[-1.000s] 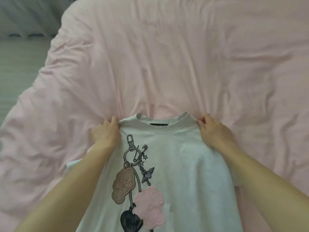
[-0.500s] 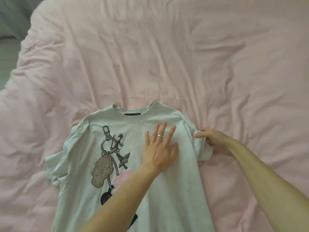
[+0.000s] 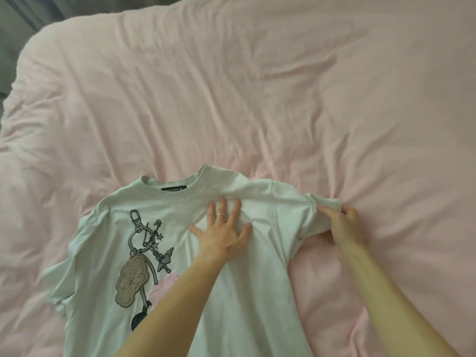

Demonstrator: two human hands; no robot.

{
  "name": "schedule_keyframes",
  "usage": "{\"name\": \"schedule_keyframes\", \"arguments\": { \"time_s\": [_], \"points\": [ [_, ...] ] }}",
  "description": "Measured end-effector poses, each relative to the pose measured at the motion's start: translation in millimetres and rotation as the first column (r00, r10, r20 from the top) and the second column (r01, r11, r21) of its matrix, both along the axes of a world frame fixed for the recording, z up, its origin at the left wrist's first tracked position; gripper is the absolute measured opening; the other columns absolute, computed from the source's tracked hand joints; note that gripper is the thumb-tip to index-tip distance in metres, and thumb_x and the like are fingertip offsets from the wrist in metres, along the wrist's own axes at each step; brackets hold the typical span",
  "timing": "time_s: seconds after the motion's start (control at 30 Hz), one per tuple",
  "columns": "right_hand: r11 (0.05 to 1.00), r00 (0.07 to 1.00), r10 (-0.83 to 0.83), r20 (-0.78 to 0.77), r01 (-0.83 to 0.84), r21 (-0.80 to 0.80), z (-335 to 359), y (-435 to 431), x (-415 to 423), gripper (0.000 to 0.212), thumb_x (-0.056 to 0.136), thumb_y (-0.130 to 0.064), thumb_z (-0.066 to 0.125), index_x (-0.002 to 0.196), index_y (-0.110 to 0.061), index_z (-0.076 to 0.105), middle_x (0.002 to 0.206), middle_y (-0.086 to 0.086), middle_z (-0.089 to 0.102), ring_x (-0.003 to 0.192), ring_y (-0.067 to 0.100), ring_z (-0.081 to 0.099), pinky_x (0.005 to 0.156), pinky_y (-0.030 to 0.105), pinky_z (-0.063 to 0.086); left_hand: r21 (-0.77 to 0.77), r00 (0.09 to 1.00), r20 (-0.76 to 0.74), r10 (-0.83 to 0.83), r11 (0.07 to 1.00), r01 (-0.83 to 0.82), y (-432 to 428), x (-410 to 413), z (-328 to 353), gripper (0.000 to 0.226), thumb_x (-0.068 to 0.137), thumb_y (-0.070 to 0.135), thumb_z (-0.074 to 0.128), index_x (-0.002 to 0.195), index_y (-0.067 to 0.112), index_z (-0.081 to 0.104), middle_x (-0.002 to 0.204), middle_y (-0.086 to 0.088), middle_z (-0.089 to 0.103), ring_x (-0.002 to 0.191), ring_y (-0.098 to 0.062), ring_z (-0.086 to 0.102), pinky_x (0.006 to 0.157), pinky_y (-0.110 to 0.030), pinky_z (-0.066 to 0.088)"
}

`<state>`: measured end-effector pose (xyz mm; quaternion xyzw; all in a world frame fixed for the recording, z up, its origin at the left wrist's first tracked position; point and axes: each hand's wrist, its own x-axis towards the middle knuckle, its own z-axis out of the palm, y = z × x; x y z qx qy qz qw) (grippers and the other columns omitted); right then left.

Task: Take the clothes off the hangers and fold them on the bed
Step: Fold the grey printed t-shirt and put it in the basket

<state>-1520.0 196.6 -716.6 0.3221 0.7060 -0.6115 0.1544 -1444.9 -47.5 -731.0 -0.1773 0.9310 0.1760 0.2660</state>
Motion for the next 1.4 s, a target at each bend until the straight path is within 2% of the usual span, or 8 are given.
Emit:
{"name": "schedule_keyframes", "arguments": {
  "time_s": [0.1,0.27,0.37,0.5,0.6,0.93,1.17,1.4],
  "points": [
    [0.995,1.0,0.005,-0.013,-0.006,-0.097,-3,1,-10,0.065,0.058,-0.048,0.082,0.112,-0.014,0.067,0.104,0.007,0.073,0.092,0.029,0.071,0.076,0.042,0.06,-0.08,0.97,-0.24,0.023,0.996,-0.043,-5,-27,17,0.052,0.096,0.049,0.046,0.145,0.034,0.035,0.151,-0.007,0.039,0.138,-0.029,0.033,0.106,-0.047,0.033],
    [0.962,0.971,0.236,0.037,-0.228,-0.15,1,4,-34,0.04,0.076,-0.029,0.083,0.111,-0.015,0.069,0.104,0.004,0.071,0.089,0.02,0.069,0.075,0.032,0.054,-0.276,0.907,-0.361,-0.218,0.954,0.119,-45,-93,32,0.051,0.097,0.032,0.056,0.147,0.031,0.042,0.154,-0.002,0.038,0.141,-0.026,0.032,0.11,-0.04,0.028],
    [0.971,0.978,0.192,-0.077,-0.178,0.161,10,12,-37,0.011,0.085,-0.023,0.075,0.09,-0.017,0.068,0.09,0.0,0.068,0.082,0.019,0.062,0.069,0.028,0.044,-0.374,0.915,-0.125,-0.382,0.873,0.313,-53,-125,35,0.029,0.098,0.035,0.055,0.127,0.035,0.06,0.14,0.002,0.05,0.129,-0.022,0.045,0.106,-0.039,0.031],
    [0.851,0.926,-0.045,-0.376,0.233,0.471,11,41,-28,0.01,0.089,-0.019,0.067,0.097,-0.014,0.063,0.094,-0.003,0.063,0.094,0.024,0.061,0.08,0.028,0.04,-0.41,0.925,-0.21,-0.317,0.887,0.211,-52,-138,30,0.019,0.104,0.029,0.045,0.114,0.026,0.06,0.115,0.0,0.064,0.108,-0.026,0.059,0.097,-0.039,0.033],
    [0.797,0.95,0.092,-0.298,0.109,0.594,-4,50,-17,0.022,0.09,-0.027,0.067,0.108,-0.015,0.062,0.105,0.0,0.065,0.099,0.023,0.06,0.082,0.028,0.039,-0.444,0.903,-0.276,-0.329,0.877,0.183,-38,-129,13,0.02,0.101,0.02,0.044,0.114,0.024,0.06,0.112,-0.004,0.065,0.106,-0.029,0.058,0.094,-0.039,0.034],
    [0.983,0.995,-0.022,-0.096,0.004,-0.186,-18,56,43,0.031,0.084,-0.011,0.071,0.114,-0.016,0.069,0.103,0.001,0.076,0.099,0.018,0.071,0.085,0.031,0.056,-0.123,0.825,-0.505,-0.255,0.967,0.223,71,-44,-15,0.058,0.096,0.042,0.041,0.152,0.029,0.034,0.163,-0.004,0.025,0.15,-0.024,0.023,0.12,-0.056,0.015],
    [0.953,0.945,0.297,-0.138,-0.286,0.096,3,68,34,0.023,0.089,-0.041,0.072,0.081,-0.019,0.068,0.06,-0.01,0.067,0.055,0.01,0.06,0.056,0.021,0.048,0.088,0.952,-0.239,-0.189,0.972,0.216,101,-46,-26,0.056,0.104,0.052,0.019,0.157,0.046,0.003,0.167,0.013,-0.006,0.152,-0.008,-0.013,0.121,-0.049,-0.016],
    [0.855,0.966,0.248,0.072,-0.253,0.453,-4,81,47,0.048,0.091,-0.062,0.054,0.081,-0.016,0.063,0.081,-0.002,0.067,0.082,0.025,0.064,0.071,0.036,0.047,0.023,0.962,-0.079,-0.261,0.964,0.264,103,-54,-29,0.06,0.101,0.06,0.01,0.155,0.046,-0.013,0.164,0.014,-0.02,0.15,-0.009,-0.023,0.118,-0.05,-0.021]
  ]
}}
